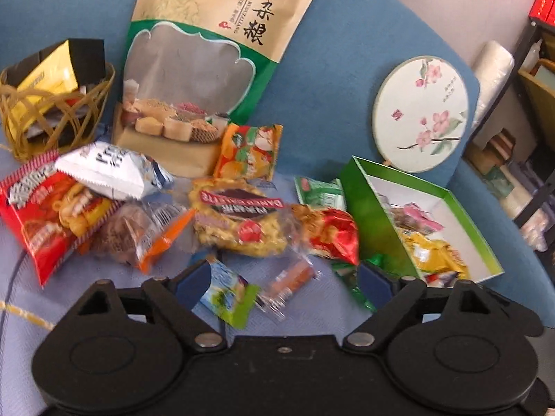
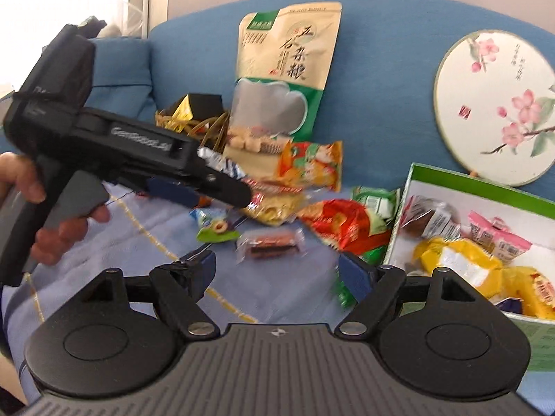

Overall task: Organize snacks
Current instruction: 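Reach the left tool to a blue-green candy while the right tool reaches an orange stick candy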

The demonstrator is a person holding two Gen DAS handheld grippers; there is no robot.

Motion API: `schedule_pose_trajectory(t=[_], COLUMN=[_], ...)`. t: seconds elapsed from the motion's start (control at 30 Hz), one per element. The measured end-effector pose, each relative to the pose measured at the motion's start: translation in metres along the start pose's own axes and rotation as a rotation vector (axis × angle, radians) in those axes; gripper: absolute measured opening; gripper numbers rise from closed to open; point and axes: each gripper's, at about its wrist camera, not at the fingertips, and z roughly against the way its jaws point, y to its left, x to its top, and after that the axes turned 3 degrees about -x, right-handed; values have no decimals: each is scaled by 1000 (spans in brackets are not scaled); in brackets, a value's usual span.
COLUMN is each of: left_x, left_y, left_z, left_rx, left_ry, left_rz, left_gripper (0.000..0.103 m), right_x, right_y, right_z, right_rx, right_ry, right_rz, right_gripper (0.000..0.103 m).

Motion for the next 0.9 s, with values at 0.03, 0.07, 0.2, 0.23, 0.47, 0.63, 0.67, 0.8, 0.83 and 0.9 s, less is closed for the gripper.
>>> schedule_pose_trajectory(t=[0.03,0.07,0.2,0.23,0.47,0.63,0.67,0.8,0.83,0.9], left_x=[0,2,1,0,-8,-25,-29,-41,-43,-47], left_y=[3,6,19,21,19,27,29,37,39,44], left_z=[-2,-5,-22,-26,-31,-9,-3,28,36,53], left_rx=[14,31,113,133,179,114,101,126,128,130], left_ry=[-3,-1,27,35,49,53,53,16,-1,-25], left_rz=[3,20,86,95,12,17,16,45,69,129], left_gripper=[103,103,95,93,24,24,26,67,74,77], right_x=[-1,0,0,0,-2,-4,-4,-5,-3,2], right_y=[-1,-1,-7,-7,-8,-3,-2,5,6,7], right_z=[-1,-1,-4,-5,-6,-8,-9,-13,-16,-23], right_rx=[2,2,9,9,17,34,39,54,54,42], right_ry=[1,1,4,4,12,24,27,37,39,44], right_rz=[-3,-7,-18,-15,-8,1,4,11,11,1], right_gripper=[103,103,103,103,103,103,103,103,103,103])
